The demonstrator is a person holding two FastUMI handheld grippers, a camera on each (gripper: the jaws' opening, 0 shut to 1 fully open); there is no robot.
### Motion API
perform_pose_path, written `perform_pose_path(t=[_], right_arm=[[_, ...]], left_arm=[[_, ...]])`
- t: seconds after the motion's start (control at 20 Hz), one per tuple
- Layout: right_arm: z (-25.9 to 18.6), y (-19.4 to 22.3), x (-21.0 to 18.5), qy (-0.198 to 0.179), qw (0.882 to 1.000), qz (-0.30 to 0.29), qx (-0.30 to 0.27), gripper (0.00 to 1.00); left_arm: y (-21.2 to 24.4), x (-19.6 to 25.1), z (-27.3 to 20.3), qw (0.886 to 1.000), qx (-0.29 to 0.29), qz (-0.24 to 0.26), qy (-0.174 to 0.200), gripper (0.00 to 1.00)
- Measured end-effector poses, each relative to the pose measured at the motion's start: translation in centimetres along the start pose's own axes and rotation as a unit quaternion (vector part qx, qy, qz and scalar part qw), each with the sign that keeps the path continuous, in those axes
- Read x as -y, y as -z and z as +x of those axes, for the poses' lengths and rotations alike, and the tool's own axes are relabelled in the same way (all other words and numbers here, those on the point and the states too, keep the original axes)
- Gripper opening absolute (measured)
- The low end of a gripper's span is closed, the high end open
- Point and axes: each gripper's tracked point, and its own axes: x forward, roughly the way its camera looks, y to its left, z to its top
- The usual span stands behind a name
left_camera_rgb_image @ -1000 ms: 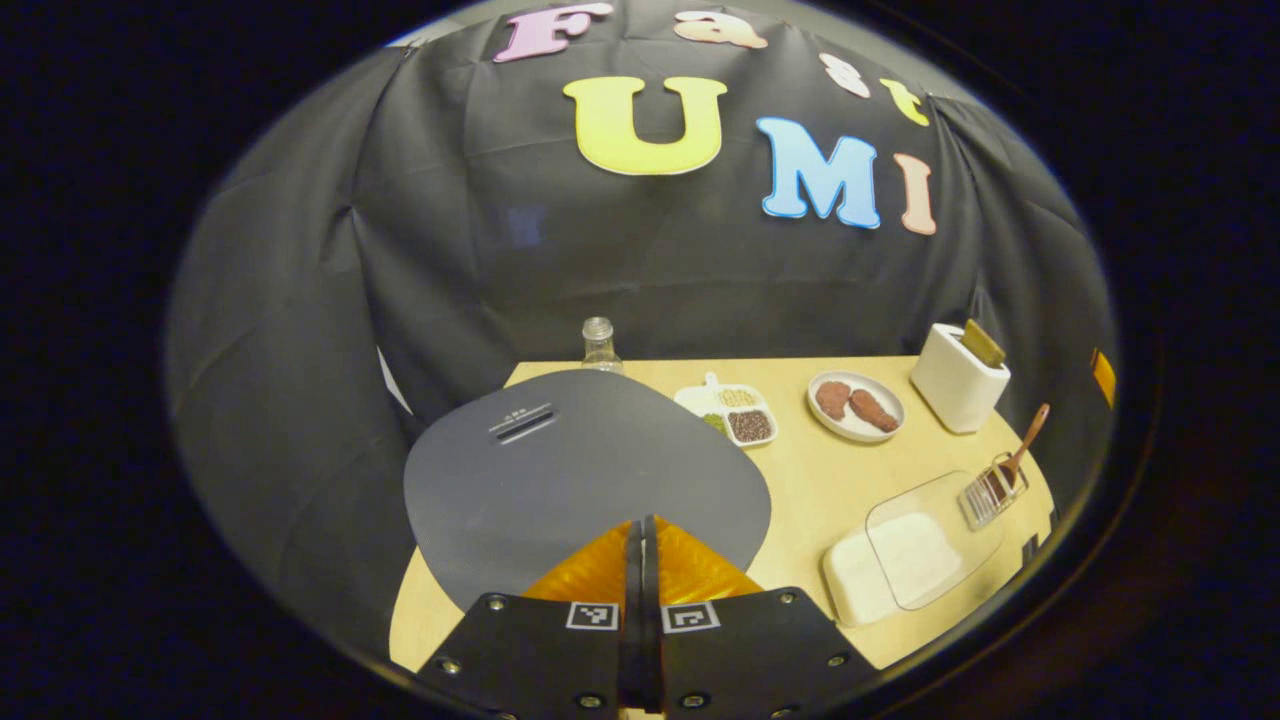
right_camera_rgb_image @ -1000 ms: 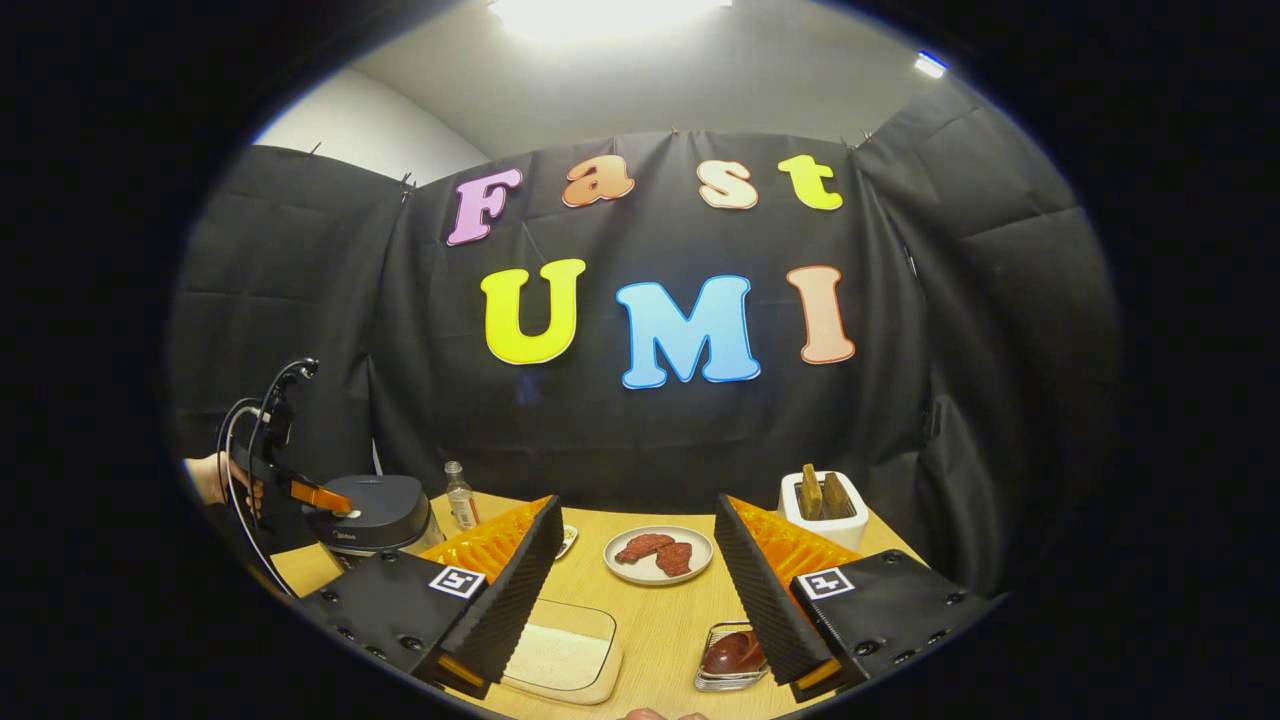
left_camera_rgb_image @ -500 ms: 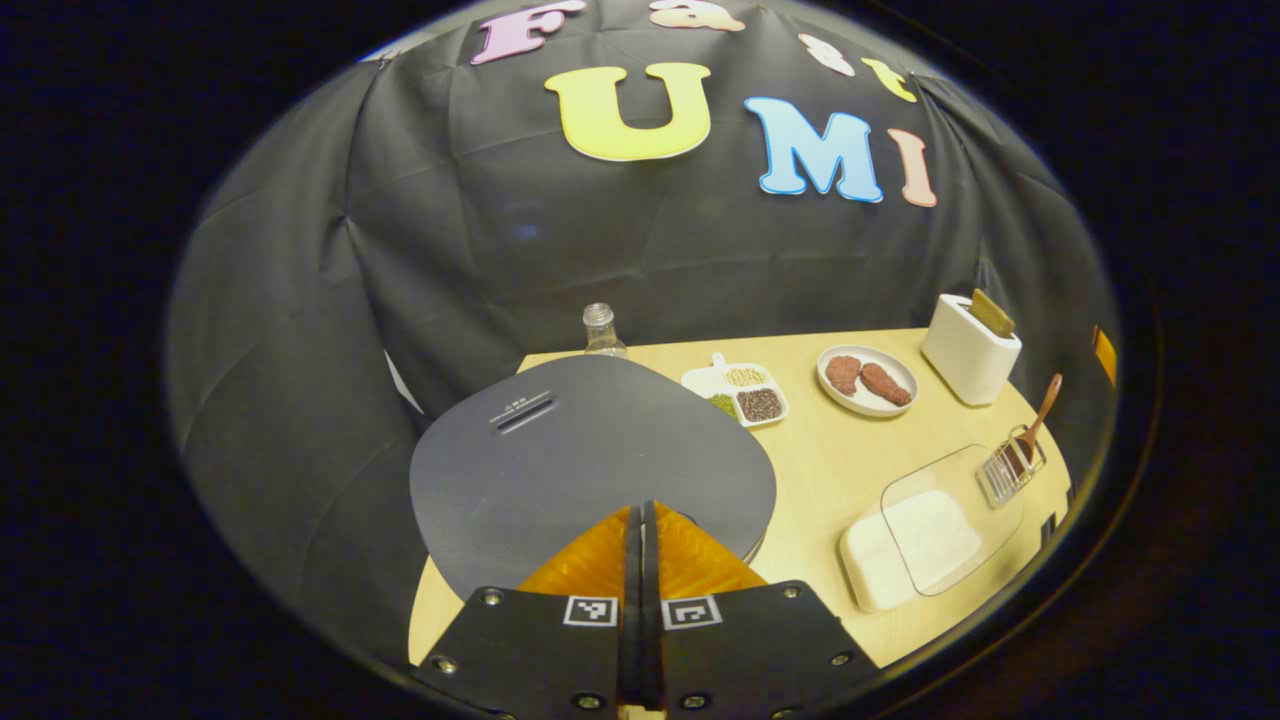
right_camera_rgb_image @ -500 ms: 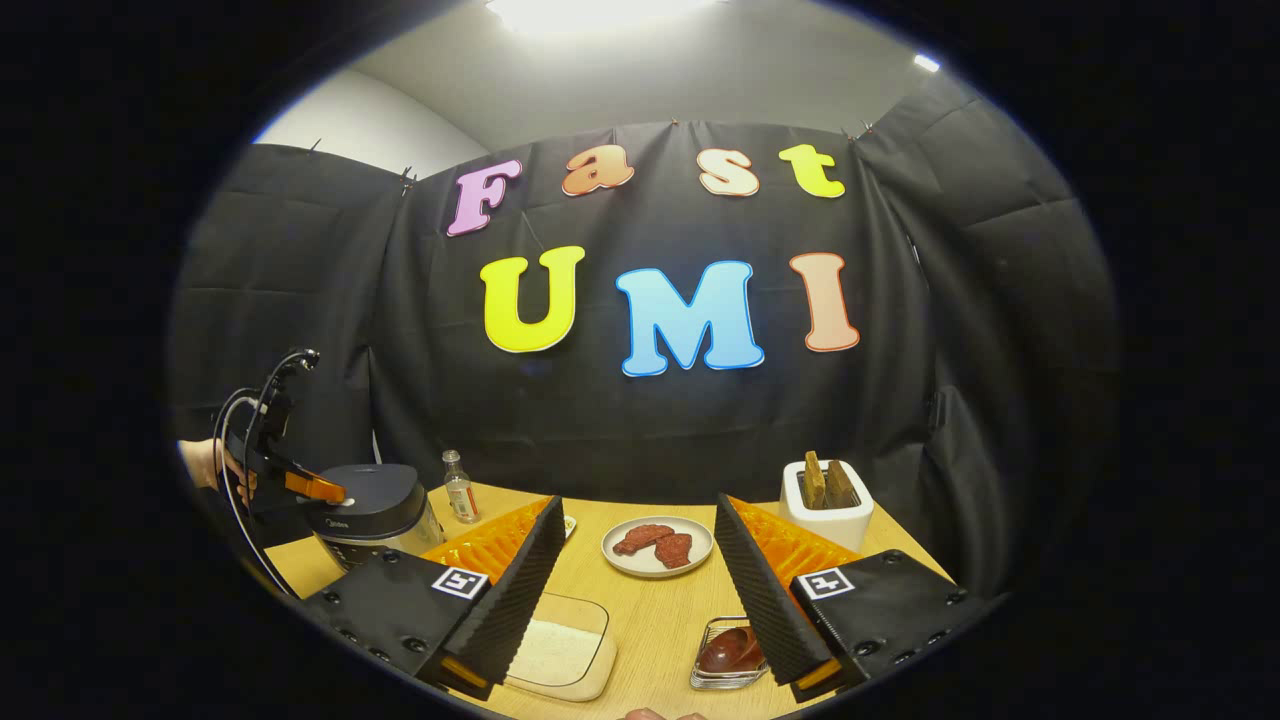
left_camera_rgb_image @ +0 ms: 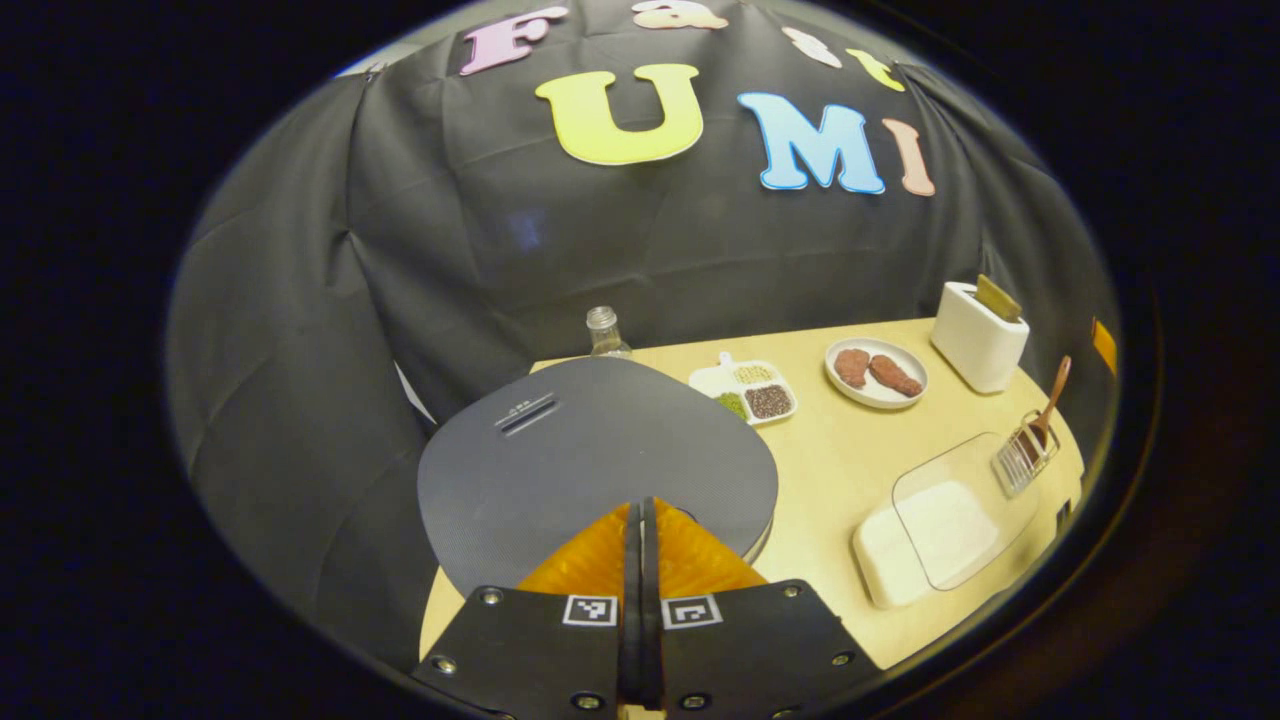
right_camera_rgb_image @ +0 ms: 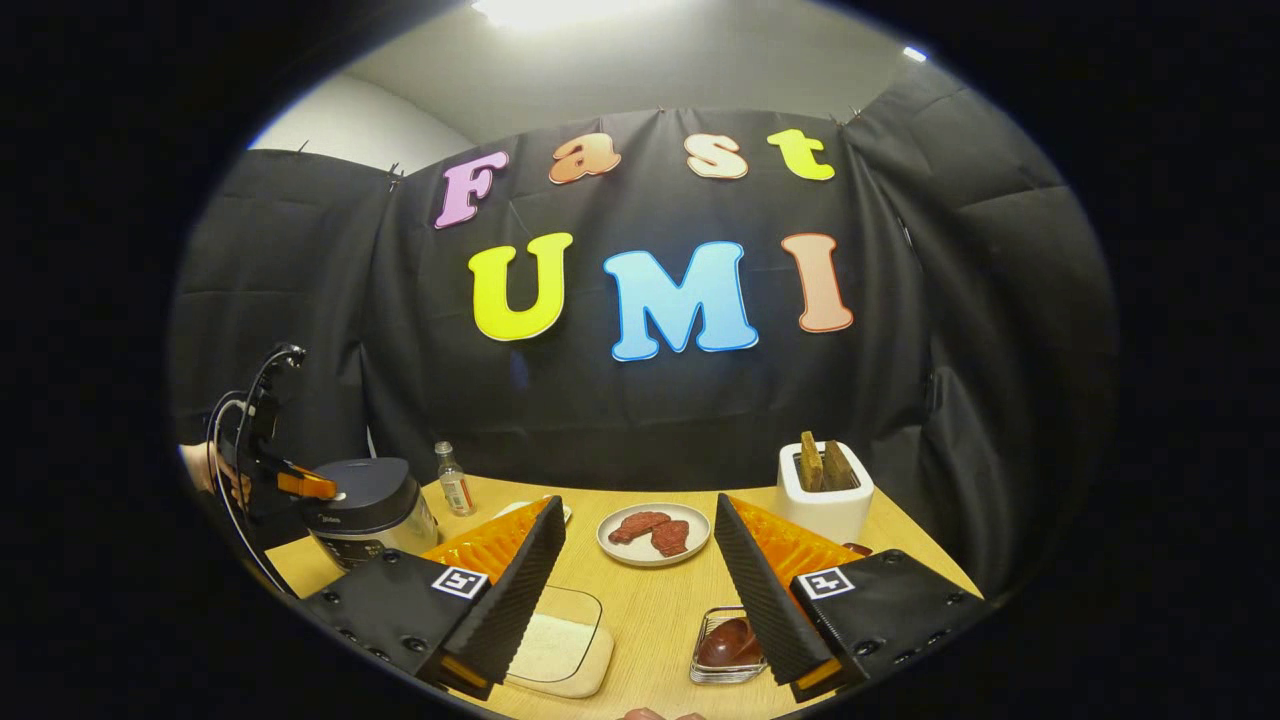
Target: Close the left gripper, press the button to open the rice cooker; take a wooden spoon from the chopstick holder with the right hand, scoop a spoonful of rice and pour it into the rice cooker, then put the wooden spoon back into the chopstick holder.
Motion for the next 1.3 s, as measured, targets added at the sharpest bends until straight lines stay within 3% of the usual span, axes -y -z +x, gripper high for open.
perform_pose_path(t=[0.25,0.45,0.7,0.9,1.1,1.3], right_arm=[[-0.6,0.2,0.7,0.008,1.0,0.004,0.0,0.94],[-1.1,0.1,0.6,0.006,1.0,0.012,0.004,0.96],[-1.0,-0.3,1.1,0.011,1.0,0.003,-0.003,0.94],[-1.2,-1.1,1.2,0.013,1.0,0.0,0.004,0.94],[-1.6,-1.9,1.8,0.024,1.0,-0.005,0.009,0.96],[-2.1,-3.1,2.8,0.038,0.999,-0.014,0.018,0.94]], left_arm=[[0.5,0.2,0.2,1.0,0.0,0.005,-0.013,0.02],[-0.2,0.3,0.1,0.998,0.006,0.057,-0.035,0.02],[-2.1,-0.3,-1.5,0.996,0.048,0.046,-0.051,0.02],[-9.5,-3.0,-6.5,0.981,0.161,0.038,-0.102,0.02],[-14.4,-4.8,-13.5,0.963,0.252,-0.03,-0.09,0.01],[-14.8,-5.2,-16.4,0.949,0.295,-0.07,-0.083,0.01]])
